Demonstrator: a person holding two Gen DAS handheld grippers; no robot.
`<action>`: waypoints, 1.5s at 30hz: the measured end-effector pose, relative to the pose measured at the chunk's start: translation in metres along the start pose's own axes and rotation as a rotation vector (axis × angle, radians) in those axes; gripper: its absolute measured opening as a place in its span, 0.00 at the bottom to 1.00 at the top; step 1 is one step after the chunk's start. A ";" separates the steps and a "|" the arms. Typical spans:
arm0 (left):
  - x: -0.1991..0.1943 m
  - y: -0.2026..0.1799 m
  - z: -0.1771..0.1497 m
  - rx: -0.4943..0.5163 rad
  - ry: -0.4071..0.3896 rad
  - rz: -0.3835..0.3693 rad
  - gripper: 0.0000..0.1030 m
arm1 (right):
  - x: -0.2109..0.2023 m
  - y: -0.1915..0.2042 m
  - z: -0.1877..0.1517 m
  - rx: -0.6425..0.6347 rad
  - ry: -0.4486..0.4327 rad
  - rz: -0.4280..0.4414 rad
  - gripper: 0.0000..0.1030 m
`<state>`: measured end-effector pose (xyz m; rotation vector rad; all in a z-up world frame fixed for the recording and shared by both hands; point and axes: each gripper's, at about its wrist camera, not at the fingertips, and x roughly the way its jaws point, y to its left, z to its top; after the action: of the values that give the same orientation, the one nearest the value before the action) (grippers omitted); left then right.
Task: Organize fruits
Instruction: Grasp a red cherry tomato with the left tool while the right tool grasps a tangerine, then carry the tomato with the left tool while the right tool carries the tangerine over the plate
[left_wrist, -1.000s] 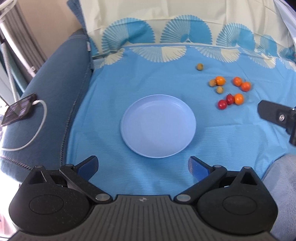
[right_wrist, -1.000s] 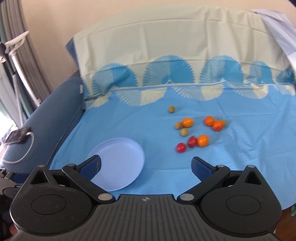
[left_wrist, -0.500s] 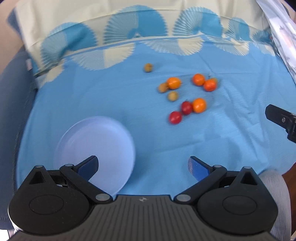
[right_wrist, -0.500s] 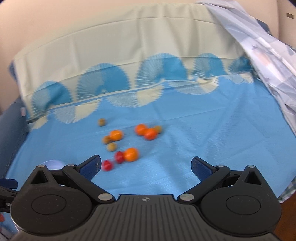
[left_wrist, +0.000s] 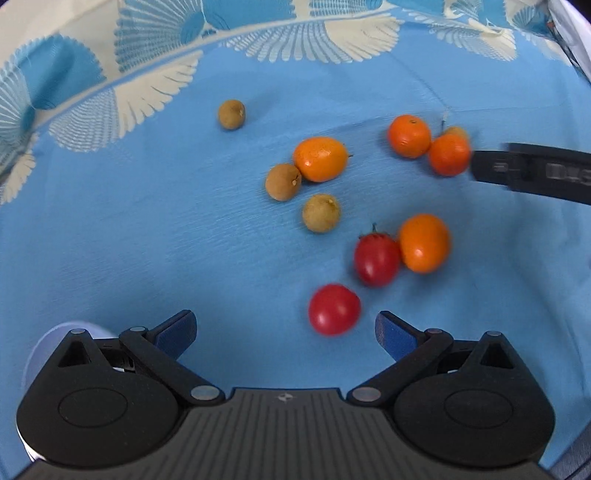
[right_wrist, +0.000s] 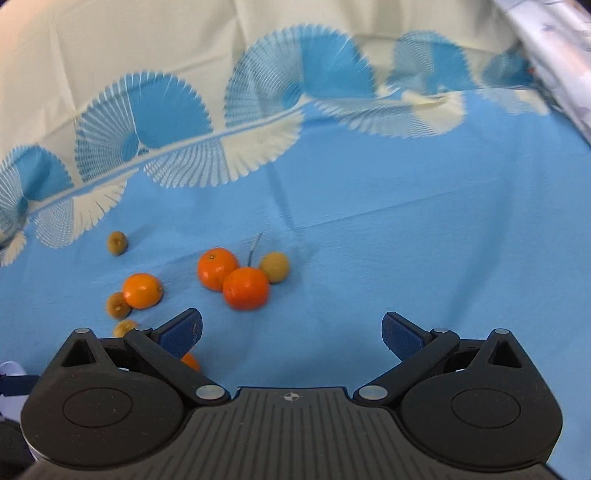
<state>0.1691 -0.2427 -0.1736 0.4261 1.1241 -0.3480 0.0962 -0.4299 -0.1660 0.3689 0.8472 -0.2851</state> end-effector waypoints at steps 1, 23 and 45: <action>0.006 0.001 0.002 0.001 0.003 -0.010 1.00 | 0.013 0.006 0.003 -0.013 0.009 -0.001 1.00; -0.010 0.010 0.002 -0.005 -0.009 -0.150 0.31 | 0.026 0.010 -0.009 -0.091 -0.088 -0.071 0.38; -0.196 0.113 -0.114 -0.254 -0.142 -0.043 0.31 | -0.168 0.098 -0.082 -0.132 -0.082 0.233 0.38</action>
<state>0.0558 -0.0772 -0.0184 0.1513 1.0240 -0.2645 -0.0272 -0.2901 -0.0665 0.3266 0.7299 -0.0270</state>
